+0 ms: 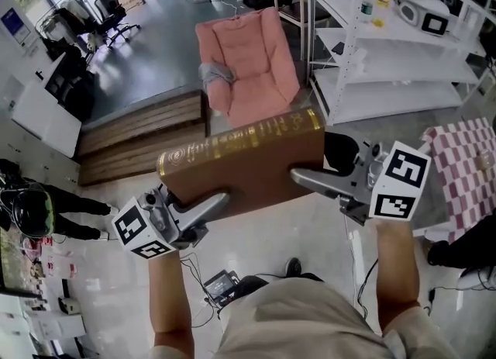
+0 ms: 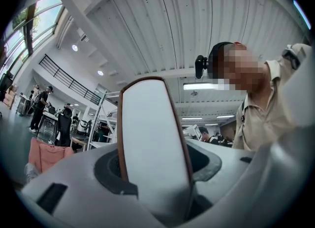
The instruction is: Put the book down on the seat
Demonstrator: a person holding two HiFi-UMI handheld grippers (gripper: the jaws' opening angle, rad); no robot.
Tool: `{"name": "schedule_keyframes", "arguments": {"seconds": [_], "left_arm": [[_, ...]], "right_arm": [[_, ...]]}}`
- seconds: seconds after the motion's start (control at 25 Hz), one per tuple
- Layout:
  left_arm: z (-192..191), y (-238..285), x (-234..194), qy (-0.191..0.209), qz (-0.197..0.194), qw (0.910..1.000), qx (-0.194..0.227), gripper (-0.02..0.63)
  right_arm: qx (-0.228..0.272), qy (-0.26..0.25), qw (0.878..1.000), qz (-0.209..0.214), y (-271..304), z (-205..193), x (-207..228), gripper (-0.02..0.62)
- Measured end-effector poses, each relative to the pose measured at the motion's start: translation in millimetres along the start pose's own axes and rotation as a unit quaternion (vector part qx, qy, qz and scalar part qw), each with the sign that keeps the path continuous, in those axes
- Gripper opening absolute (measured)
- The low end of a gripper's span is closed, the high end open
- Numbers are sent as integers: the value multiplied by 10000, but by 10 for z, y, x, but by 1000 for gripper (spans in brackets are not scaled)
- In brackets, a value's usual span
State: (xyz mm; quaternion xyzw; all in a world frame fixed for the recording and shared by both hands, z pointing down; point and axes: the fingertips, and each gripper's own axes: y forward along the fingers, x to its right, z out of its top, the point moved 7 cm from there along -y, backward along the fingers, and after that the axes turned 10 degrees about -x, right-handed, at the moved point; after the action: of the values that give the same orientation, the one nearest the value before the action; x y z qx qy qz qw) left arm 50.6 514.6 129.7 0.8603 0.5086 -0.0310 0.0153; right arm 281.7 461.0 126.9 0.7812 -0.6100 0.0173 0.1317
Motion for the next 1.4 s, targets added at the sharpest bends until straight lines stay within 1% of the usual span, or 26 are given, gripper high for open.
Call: {"name": "schedule_keyframes", "arguments": {"seconds": [0.28, 0.36, 0.48, 0.68, 0.8, 1.16, 1.4], "left_arm": [[16, 152, -160, -18, -161, 9998, -63, 258], [-22, 274, -321, -25, -239, 9997, -77, 258], [-73, 521, -673, -58, -385, 9992, -79, 257], [-136, 759, -1354, -121, -703, 9975, -7, 258], [-171, 838, -1876, -167, -874, 9960, -18, 258], [68, 910, -3551, -207, -1317, 9910, -80, 258], [93, 852, -4295, -215, -1476, 9888, -69, 258]], "right_arm": [[81, 78, 9998, -150, -33, 3, 154, 282], [84, 105, 9997, -224, -25, -11, 324, 282], [71, 158, 9992, -356, 8, 1, 688, 282], [14, 207, 9975, -681, 237, 91, 1204, 282], [-1, 274, 9959, -866, 506, 157, 1554, 282], [62, 439, 9903, -1319, 1487, 666, 2572, 282], [-9, 512, 9877, -1475, 2009, 844, 2986, 282]]}}
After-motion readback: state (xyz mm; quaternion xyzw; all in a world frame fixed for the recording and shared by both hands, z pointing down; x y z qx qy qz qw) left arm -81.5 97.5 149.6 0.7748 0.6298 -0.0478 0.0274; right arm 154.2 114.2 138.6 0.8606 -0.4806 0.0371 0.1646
